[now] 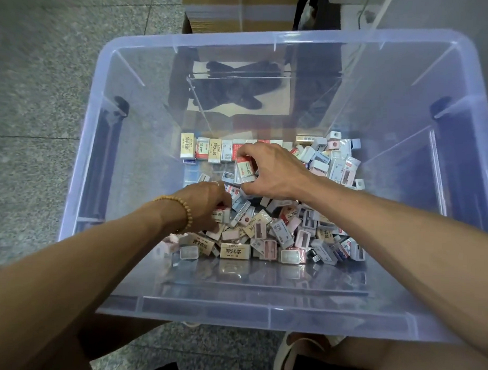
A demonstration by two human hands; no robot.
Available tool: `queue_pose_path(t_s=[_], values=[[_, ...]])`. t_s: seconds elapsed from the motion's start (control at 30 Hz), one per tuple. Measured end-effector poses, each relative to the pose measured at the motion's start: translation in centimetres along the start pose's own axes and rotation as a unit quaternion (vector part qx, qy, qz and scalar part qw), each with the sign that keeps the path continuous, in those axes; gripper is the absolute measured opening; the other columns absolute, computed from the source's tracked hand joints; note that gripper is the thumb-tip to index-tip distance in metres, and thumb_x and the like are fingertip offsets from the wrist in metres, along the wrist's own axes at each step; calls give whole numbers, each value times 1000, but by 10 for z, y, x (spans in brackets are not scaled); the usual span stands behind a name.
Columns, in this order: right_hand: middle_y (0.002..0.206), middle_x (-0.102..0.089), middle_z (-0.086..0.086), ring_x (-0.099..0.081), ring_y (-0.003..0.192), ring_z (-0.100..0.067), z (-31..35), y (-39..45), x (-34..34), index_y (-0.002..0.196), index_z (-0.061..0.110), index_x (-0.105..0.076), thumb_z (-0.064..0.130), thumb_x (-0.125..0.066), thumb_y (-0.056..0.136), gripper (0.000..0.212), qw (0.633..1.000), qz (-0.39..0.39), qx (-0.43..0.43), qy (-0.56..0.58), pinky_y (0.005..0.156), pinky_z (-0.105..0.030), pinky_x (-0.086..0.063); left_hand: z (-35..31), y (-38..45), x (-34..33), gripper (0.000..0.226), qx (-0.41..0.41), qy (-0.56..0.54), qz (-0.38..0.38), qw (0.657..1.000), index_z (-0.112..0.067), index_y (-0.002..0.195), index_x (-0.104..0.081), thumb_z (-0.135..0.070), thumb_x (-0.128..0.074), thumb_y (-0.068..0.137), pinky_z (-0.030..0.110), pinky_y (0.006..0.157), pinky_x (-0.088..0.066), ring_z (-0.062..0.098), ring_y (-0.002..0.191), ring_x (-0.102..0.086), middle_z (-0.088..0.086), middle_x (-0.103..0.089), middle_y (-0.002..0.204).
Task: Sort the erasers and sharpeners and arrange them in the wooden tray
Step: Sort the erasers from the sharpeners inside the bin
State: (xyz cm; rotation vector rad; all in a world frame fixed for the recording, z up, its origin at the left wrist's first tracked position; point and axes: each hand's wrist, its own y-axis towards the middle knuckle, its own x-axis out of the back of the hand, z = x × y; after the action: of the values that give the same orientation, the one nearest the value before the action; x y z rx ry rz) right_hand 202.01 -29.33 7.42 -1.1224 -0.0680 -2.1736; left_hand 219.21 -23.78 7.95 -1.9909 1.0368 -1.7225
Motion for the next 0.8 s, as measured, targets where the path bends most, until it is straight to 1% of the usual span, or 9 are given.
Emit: queue_pose_path(t_s=[0.1,0.27,0.4,0.43,0.5,0.57,0.6,0.67,0.8], values=[[98,-61,-2,-57,87,-20,-2,4,-3,115,17,-60,25,-77,75,44,1000,-6,-2,-5,67,-32,-44,0,-2,2,33,33,-57,-9,998,-17,101,-63,-24,-82,75,29,76,-51,18,87,-59,1,-65,99],[107,-67,-3,-60,93,-22,0,24,-2,124,17,-58,28,-79,77,52,1000,-24,-10,-1,81,-38,-53,0,-9,8,36,74,-126,3,989,-17,102,-62,-18,-82,73,25,69,-48,16,85,-59,0,-64,98],[96,-69,-3,-63,85,-23,6,59,-17,121,18,-56,33,-80,80,50,999,-31,-10,-35,74,-34,-51,9,-23,24,38,175,-213,-25,961,-15,103,-62,-19,-84,72,31,71,-57,19,83,-65,3,-66,98],[94,-68,-2,-64,83,-23,10,66,-23,123,19,-54,30,-79,80,51,999,-28,-8,-44,73,-33,-50,11,-27,27,38,192,-231,-36,953,-14,104,-63,-19,-84,72,30,68,-56,19,82,-66,4,-67,98],[91,-66,-2,-63,81,-23,17,79,-38,125,18,-52,25,-77,80,52,997,-33,6,-64,72,-34,-52,12,-33,28,38,216,-278,-54,934,-14,105,-63,-18,-84,73,21,54,-49,15,76,-65,3,-67,98],[92,-66,-4,-63,79,-25,21,87,-49,122,14,-53,20,-73,81,45,996,-52,23,-69,69,-37,-54,11,-38,27,39,237,-321,-66,915,-16,107,-62,-18,-83,74,15,41,-43,11,70,-65,3,-66,100],[91,-66,-5,-63,77,-25,22,90,-52,120,12,-53,17,-71,83,41,996,-61,25,-62,66,-37,-54,10,-39,27,38,245,-341,-70,905,-16,106,-62,-17,-83,74,14,39,-42,12,68,-66,3,-67,98],[90,-66,-7,-63,74,-26,22,92,-54,116,10,-51,13,-69,84,37,996,-67,30,-45,61,-37,-52,10,-41,29,34,252,-373,-77,889,-14,102,-64,-16,-83,74,18,43,-45,16,67,-68,4,-70,92],[91,-68,-10,-63,70,-27,17,81,-53,118,11,-45,8,-68,81,43,996,-76,54,-2,57,-42,-54,7,-43,33,30,255,-396,-90,878,-14,96,-65,-16,-84,73,26,51,-48,19,69,-68,5,-71,86]])
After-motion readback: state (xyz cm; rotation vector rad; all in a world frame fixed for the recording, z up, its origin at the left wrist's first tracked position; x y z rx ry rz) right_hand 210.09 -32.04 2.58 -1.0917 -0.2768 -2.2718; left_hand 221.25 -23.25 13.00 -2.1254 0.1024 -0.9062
